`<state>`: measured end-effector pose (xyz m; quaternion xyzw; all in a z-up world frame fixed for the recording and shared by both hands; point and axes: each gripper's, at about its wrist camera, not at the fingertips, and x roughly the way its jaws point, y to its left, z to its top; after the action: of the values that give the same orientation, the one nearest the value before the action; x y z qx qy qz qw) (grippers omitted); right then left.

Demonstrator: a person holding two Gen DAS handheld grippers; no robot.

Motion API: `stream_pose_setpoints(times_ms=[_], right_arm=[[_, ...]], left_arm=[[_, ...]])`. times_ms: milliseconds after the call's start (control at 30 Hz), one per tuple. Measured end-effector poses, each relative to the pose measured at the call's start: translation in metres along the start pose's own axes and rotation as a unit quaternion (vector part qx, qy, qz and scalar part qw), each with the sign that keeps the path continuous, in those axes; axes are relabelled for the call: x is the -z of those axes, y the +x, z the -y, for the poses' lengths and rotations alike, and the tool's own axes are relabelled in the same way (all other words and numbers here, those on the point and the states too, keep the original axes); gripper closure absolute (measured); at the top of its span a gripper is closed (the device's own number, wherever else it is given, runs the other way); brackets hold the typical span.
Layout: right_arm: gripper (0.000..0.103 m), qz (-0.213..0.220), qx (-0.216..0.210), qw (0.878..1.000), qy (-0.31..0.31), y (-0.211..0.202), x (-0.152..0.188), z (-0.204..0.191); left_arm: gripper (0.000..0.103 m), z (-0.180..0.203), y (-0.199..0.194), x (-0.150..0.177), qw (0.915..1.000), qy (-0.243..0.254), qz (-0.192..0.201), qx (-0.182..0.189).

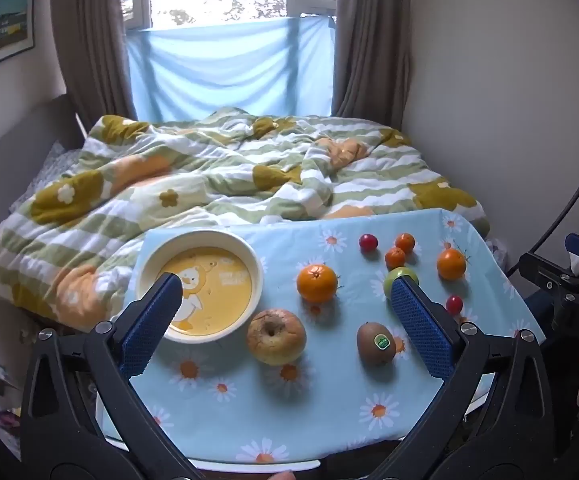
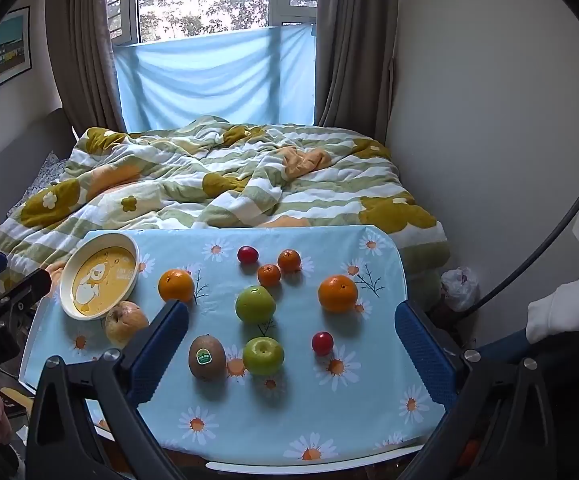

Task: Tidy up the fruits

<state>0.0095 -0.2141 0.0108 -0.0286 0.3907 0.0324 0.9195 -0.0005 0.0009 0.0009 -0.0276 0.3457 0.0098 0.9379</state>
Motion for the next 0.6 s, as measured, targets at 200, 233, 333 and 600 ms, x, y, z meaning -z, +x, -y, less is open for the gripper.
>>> stream_pose_setpoints(times_ms=[200,233,333,600], right_arm=[[0.0,0.004,-0.001,1.0,0.001,-0.003,0.001,-0.003],[0.0,0.004,-0.002,1.0,0.001,-0.003,0.002,-0.003],[0.0,0.006,-0.001,1.0,0.002,-0.002,0.0,0.0],[0.0,0.004,-0.009,1.0,0.002,-0.004,-0.004,-0.005]], left_arm=[[0.0,-0.002,-0.011,0.001,0.9999,-0.003,0.012,0.003],[0.0,-0.003,-0.011,0.001,0.9999,-0.005,0.011,0.004],[0.0,-0.001,-0.008,-0.005,1.0,-0.005,0.008,0.003],[0.0,-0.004,-0.008,-0.005,0.9999,-0.001,0.01,-0.005]])
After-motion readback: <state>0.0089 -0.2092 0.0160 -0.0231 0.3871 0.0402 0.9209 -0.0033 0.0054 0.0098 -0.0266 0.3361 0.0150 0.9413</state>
